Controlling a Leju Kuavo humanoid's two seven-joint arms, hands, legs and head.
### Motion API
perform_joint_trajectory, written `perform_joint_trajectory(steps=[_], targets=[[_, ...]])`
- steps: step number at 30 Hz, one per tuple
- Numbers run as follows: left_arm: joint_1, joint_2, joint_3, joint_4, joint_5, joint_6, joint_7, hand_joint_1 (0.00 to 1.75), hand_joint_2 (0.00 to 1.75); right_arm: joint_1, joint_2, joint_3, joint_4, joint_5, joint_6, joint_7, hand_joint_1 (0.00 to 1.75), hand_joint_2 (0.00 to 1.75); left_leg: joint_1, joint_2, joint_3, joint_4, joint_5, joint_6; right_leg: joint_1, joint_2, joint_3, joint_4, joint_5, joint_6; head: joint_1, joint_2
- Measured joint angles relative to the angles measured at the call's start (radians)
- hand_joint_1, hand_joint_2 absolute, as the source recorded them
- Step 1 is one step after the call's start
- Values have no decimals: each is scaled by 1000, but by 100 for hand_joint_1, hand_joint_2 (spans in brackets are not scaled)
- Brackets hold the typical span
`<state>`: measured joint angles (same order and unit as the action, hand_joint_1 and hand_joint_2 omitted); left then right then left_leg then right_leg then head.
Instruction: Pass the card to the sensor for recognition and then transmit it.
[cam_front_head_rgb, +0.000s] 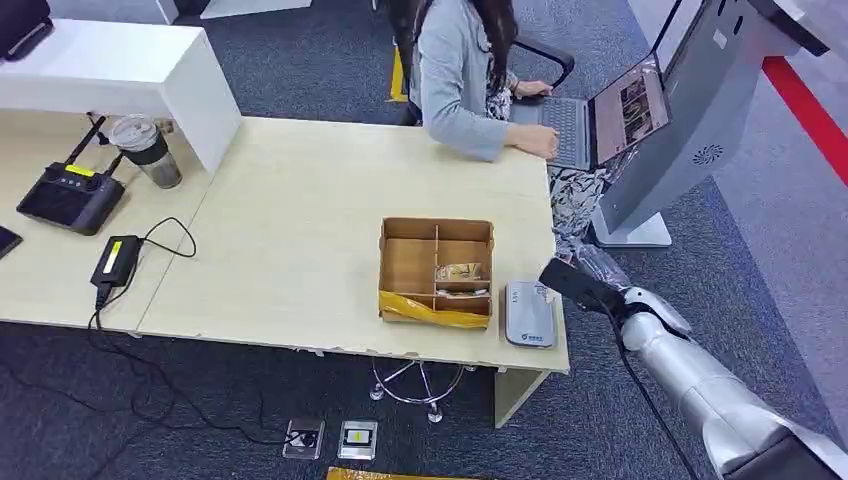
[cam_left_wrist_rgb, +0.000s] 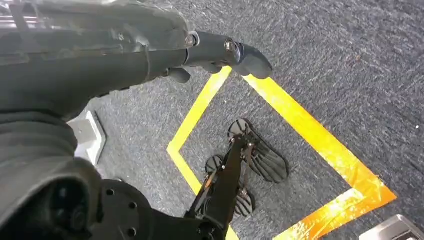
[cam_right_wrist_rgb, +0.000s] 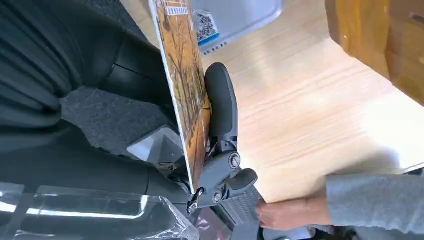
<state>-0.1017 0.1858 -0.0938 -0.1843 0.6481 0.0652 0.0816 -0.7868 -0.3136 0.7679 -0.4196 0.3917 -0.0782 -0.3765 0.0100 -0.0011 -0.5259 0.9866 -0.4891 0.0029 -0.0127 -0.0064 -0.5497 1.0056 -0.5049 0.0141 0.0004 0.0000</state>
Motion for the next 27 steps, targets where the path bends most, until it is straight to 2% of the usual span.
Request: perform_joint_trajectory(steps=[13, 27], targets=[[0, 3, -15, 0, 2, -8, 0, 0, 0, 35, 7, 0, -40, 24, 17, 15, 175, 175, 0, 0, 0, 0, 0, 0, 0, 0, 0, 0, 0, 0, 0, 0], [0, 11, -32, 0, 5, -6, 8, 0, 0, 59, 39, 0, -45, 7, 3, 18, 175, 175, 0, 0, 0, 0, 0, 0, 0, 0, 0, 0, 0, 0, 0, 0]])
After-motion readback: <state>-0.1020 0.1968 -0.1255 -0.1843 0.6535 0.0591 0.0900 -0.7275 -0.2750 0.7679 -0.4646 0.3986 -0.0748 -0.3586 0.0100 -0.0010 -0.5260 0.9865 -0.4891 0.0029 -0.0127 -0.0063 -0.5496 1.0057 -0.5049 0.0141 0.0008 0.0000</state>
